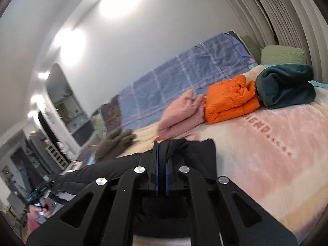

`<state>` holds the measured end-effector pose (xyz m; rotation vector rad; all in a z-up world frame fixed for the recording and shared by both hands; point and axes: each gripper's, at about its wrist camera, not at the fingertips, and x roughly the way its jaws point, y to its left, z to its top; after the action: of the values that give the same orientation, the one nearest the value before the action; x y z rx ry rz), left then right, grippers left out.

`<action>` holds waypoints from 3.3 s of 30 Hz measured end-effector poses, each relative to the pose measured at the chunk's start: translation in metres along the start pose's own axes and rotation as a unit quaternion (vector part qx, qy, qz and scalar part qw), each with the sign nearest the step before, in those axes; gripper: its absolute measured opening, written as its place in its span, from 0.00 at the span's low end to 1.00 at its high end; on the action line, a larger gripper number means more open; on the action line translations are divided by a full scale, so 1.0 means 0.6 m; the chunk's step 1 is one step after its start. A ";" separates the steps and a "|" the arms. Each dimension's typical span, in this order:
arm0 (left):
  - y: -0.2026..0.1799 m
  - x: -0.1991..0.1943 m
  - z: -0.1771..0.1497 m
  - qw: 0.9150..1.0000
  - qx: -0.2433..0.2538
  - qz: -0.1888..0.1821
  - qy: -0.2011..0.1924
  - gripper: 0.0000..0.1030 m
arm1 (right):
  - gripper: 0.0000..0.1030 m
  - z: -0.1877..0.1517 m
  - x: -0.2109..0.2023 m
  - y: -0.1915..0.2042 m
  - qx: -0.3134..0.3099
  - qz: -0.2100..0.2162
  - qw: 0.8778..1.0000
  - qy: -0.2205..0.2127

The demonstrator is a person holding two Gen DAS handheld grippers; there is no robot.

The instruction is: Fold large clothes

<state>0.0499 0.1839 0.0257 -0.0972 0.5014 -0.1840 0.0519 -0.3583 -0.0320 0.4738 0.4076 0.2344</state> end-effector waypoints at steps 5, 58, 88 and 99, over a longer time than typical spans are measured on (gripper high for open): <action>0.008 0.182 -0.008 0.997 0.012 0.052 0.064 0.09 | 0.22 -0.034 0.173 -0.056 0.003 -0.092 0.992 0.090; -0.045 0.396 -0.057 0.980 0.041 0.128 0.150 0.54 | 0.68 -0.083 0.379 -0.020 -0.092 -0.107 0.975 0.169; -0.008 0.412 -0.051 0.985 -0.020 0.084 0.151 0.57 | 0.70 -0.105 0.413 -0.022 -0.121 -0.143 0.967 0.174; 0.034 0.287 0.019 0.988 -0.142 0.005 0.063 0.50 | 0.74 -0.083 0.373 0.004 -0.125 -0.139 0.971 0.149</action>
<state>0.2068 0.1700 -0.0478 -0.3619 0.6526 -0.1075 0.2301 -0.2674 -0.1441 0.1289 0.7231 0.0827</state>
